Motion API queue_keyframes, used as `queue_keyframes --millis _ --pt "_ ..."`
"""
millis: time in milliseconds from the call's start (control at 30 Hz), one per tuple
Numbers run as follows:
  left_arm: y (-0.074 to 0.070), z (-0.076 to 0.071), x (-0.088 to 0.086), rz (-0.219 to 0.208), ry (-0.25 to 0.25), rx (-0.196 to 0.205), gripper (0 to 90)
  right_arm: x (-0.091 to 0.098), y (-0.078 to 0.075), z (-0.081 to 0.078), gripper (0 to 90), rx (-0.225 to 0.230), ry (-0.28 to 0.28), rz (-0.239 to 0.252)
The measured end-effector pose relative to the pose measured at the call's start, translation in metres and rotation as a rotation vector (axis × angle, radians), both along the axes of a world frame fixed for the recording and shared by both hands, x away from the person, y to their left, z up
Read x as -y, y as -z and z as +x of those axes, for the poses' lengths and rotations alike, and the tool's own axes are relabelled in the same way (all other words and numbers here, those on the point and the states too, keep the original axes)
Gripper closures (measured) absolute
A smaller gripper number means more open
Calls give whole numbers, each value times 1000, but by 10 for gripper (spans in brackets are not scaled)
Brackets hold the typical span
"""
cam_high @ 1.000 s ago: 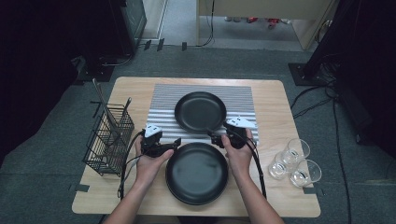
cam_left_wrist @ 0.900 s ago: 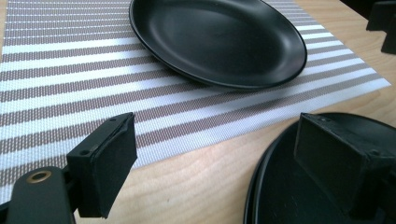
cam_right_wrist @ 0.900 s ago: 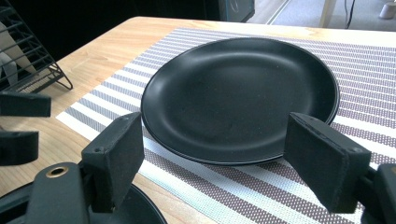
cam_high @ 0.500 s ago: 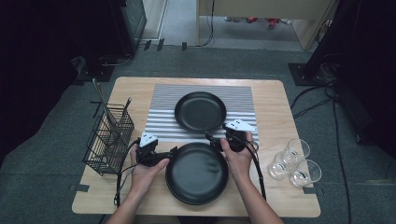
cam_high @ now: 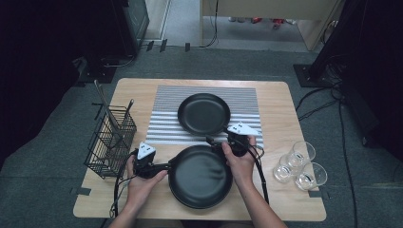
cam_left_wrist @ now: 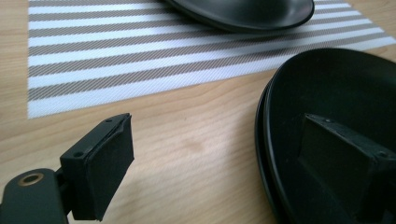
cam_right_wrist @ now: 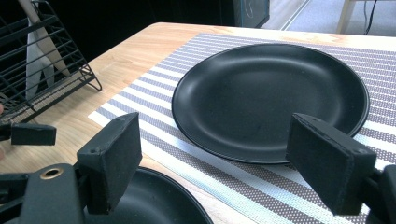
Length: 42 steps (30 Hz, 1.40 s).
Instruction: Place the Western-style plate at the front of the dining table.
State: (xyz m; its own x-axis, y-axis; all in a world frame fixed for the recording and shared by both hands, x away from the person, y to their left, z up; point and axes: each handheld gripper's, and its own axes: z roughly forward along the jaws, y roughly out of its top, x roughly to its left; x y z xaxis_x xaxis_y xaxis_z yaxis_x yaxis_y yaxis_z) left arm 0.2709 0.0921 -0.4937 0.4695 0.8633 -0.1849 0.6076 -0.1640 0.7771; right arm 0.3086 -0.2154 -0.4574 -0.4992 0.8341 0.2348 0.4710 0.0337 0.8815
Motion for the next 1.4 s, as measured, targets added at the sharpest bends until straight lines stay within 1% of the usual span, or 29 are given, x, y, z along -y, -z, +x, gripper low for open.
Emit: queue_keyframes --millis 133,233,400,567,667,767,833,867,933,1100,1233,1300,1400 --pt "3 -5 -8 -1 -15 -2 108 -3 -2 -1 185 5 -10 3" --pt "5 -10 -12 4 -24 -5 108 -7 -5 -2 185 4 -20 16" --pt "8 -16 -17 19 -39 -16 109 -15 -8 -2 185 4 -43 16" --pt "12 -20 -21 39 -59 -13 109 -25 -13 0 186 12 -63 20" --pt "15 -22 -20 83 -57 -3 110 -32 -17 0 188 16 -78 23" --pt "18 -24 -19 111 -63 -11 110 -39 -20 0 191 19 -94 29" --pt "19 -24 -18 113 -63 -6 110 -45 -22 0 192 21 -104 35" --pt "18 -25 -18 133 -62 -1 111 -47 -23 0 192 24 -109 36" --pt "19 -25 -16 147 -66 -2 111 -52 -25 0 192 26 -116 38" --pt "23 -25 -15 174 -77 -20 120 -62 -30 -1 196 33 -131 47" --pt "25 -26 -11 207 -84 -8 128 -68 -32 -1 197 37 -143 49" --pt "26 -27 -10 207 -86 1 131 -69 -32 0 197 38 -145 50" --pt "26 -28 -10 207 -87 0 133 -71 -33 0 197 34 -148 53"
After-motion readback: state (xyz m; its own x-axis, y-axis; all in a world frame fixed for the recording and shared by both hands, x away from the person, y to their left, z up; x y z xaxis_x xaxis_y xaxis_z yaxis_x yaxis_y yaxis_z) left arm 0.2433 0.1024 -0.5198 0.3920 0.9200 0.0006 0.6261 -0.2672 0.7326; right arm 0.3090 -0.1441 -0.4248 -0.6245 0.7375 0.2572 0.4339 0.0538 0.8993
